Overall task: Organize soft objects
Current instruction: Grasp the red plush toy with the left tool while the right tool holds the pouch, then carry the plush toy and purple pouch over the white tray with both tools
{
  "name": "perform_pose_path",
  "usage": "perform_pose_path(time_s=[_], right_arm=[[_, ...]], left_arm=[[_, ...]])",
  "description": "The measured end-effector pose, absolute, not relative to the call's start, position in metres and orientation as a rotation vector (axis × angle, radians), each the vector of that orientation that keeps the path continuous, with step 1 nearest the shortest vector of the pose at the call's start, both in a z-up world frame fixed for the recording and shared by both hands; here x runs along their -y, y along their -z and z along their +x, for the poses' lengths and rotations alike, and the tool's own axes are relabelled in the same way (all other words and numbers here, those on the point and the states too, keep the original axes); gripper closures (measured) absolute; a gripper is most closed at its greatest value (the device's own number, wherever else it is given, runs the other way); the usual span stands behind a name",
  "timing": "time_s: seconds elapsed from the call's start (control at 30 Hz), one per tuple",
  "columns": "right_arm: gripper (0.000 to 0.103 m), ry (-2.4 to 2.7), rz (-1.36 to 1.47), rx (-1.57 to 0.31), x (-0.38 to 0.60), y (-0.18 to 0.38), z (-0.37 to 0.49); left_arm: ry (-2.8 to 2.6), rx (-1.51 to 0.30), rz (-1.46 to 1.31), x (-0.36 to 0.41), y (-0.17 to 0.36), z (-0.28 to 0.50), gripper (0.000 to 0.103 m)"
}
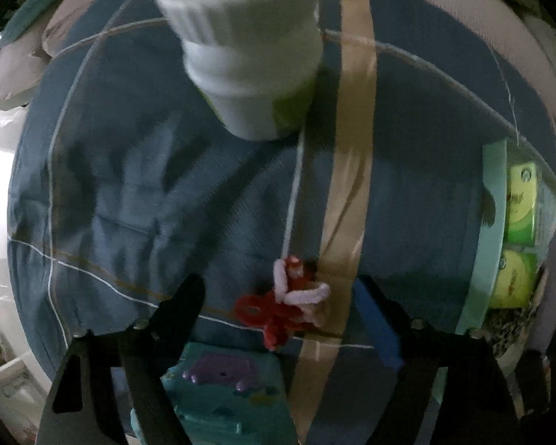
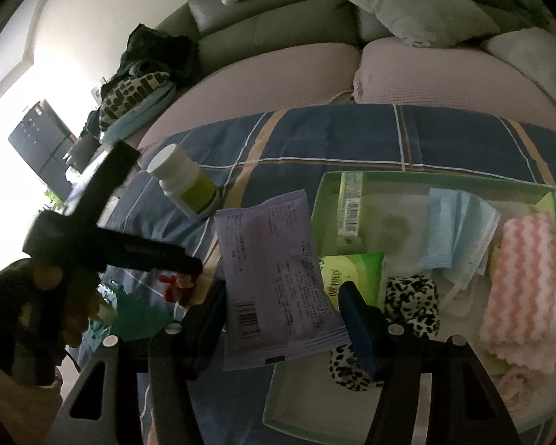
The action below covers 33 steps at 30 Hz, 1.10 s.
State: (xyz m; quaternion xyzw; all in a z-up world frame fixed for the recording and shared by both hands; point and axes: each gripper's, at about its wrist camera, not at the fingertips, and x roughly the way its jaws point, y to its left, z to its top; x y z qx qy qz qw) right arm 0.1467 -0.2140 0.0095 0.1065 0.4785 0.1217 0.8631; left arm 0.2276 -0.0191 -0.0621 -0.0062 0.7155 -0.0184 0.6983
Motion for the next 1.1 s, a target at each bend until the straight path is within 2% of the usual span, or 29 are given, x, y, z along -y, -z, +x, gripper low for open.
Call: perform_pose_path(time_s=[0.1, 0.23, 0.7, 1.1], right_arm=[[0.039, -0.255, 0.229, -1.002, 0.216, -0.010, 0.147], [0.039, -0.260, 0.234, -0.999, 0.217, -0.011, 0.147], [0.039, -0.260, 0.271, -0.974, 0.229, -0.018, 0.142], [0.039, -0.215, 0.328, -0.931, 0.260, -0.030, 0.133]], left_arm=[[0.039, -1.603, 0.001, 0.023, 0.064, 0.230, 0.034], [0.038, -1.623, 0.003, 0.038, 0.073, 0.236, 0.053], [0.008, -1.572, -0.036, 0.034, 0.066, 0.219, 0.064], [0.021, -1.404, -0.026, 0.058, 0.000, 0.192, 0.064]])
